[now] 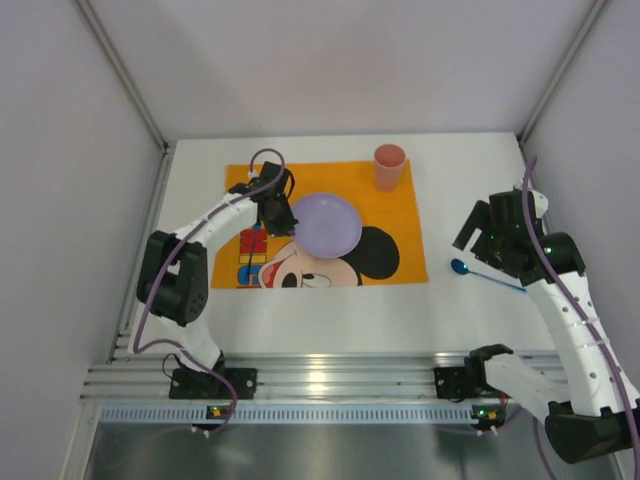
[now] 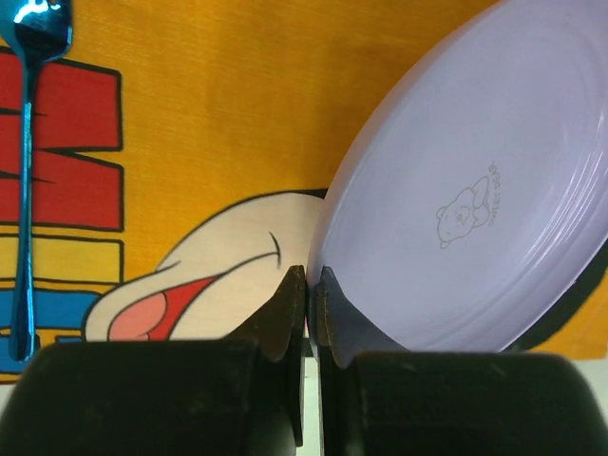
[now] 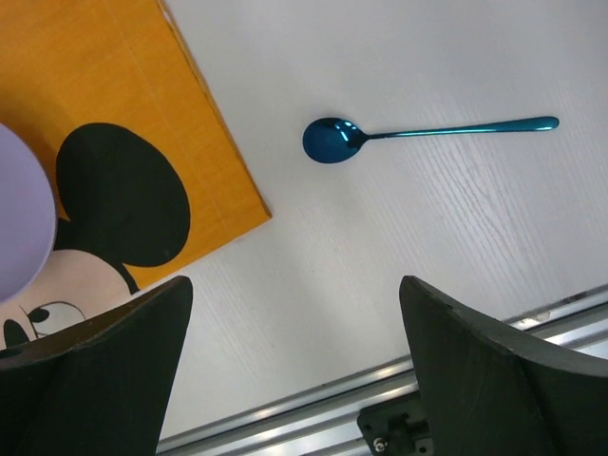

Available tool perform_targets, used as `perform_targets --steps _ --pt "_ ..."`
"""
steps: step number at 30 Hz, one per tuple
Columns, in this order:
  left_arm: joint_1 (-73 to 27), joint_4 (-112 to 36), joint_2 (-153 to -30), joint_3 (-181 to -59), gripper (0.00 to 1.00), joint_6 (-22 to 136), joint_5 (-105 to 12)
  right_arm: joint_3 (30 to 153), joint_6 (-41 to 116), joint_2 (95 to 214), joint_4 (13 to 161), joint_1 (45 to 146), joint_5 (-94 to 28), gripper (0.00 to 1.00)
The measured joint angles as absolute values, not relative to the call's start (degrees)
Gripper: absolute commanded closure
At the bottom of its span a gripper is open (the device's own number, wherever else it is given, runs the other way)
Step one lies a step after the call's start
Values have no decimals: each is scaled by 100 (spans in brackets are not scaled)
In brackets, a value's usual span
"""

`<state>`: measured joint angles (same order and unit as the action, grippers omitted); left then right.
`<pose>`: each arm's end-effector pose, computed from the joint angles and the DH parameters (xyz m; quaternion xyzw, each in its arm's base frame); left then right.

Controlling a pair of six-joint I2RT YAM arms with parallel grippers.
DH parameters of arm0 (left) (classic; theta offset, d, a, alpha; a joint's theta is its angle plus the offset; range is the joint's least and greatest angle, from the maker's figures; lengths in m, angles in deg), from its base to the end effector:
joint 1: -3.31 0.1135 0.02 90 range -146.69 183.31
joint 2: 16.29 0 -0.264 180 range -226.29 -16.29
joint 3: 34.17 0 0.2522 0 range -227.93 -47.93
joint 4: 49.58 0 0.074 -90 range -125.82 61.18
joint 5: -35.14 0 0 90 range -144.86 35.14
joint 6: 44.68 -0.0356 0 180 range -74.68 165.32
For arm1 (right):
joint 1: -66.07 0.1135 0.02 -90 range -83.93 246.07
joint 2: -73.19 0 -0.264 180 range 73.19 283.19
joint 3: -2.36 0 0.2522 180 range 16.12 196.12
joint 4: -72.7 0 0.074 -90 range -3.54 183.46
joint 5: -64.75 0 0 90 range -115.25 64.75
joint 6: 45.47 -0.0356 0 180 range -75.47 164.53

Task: Set the dinner table for one person

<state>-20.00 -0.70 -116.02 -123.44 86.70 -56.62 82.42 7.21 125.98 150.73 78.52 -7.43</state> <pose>0.3389 -0.1448 0.2337 -0.1554 0.9517 -0.1289 0.2313 0.1515 0.0223 0.3557 0.2512 0.8975 0.0072 0.3623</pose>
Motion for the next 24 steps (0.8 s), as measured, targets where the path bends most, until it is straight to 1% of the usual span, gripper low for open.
perform_targets --steps 5,6,7,8,9,10,11,13,18,21,24 --pt "-1696 -123 -11975 -12366 100 8572 -5603 8130 863 12800 14795 7850 -946 9" --pt "-1642 -129 -12026 -12410 99 8546 -5568 8093 900 12800 14776 7839 -950 9" --pt "-1600 -127 -12087 -12473 94 8524 -5549 8052 938 12808 14756 7823 -953 9" --pt "-1572 -140 -12148 -12536 83 8482 -5535 7995 999 12843 14736 7778 -953 9" --pt "-1552 -147 -12205 -12604 57 8441 -5527 7938 1047 12887 14704 7712 -950 8" --pt "-1543 -160 -12255 -12656 47 8384 -5511 7844 1119 12953 14653 7618 -946 8" --pt "-1543 -184 -12281 -12681 40 8340 -5492 7728 1180 13042 14588 7513 -939 8" --pt "-1543 -195 -12286 -12681 32 8275 -5465 7433 1303 13335 14452 7205 -1007 9" --pt "-1548 -193 -12277 -12702 32 8139 -5446 6935 1512 14415 14116 6099 -1490 9" --pt "-1543 -177 -12185 -12705 34 8098 -5444 6994 1554 14810 13978 5627 -1709 9" --pt "-1539 -171 -11908 -12691 35 8071 -5424 7175 1545 15169 13831 5386 -1960 10"
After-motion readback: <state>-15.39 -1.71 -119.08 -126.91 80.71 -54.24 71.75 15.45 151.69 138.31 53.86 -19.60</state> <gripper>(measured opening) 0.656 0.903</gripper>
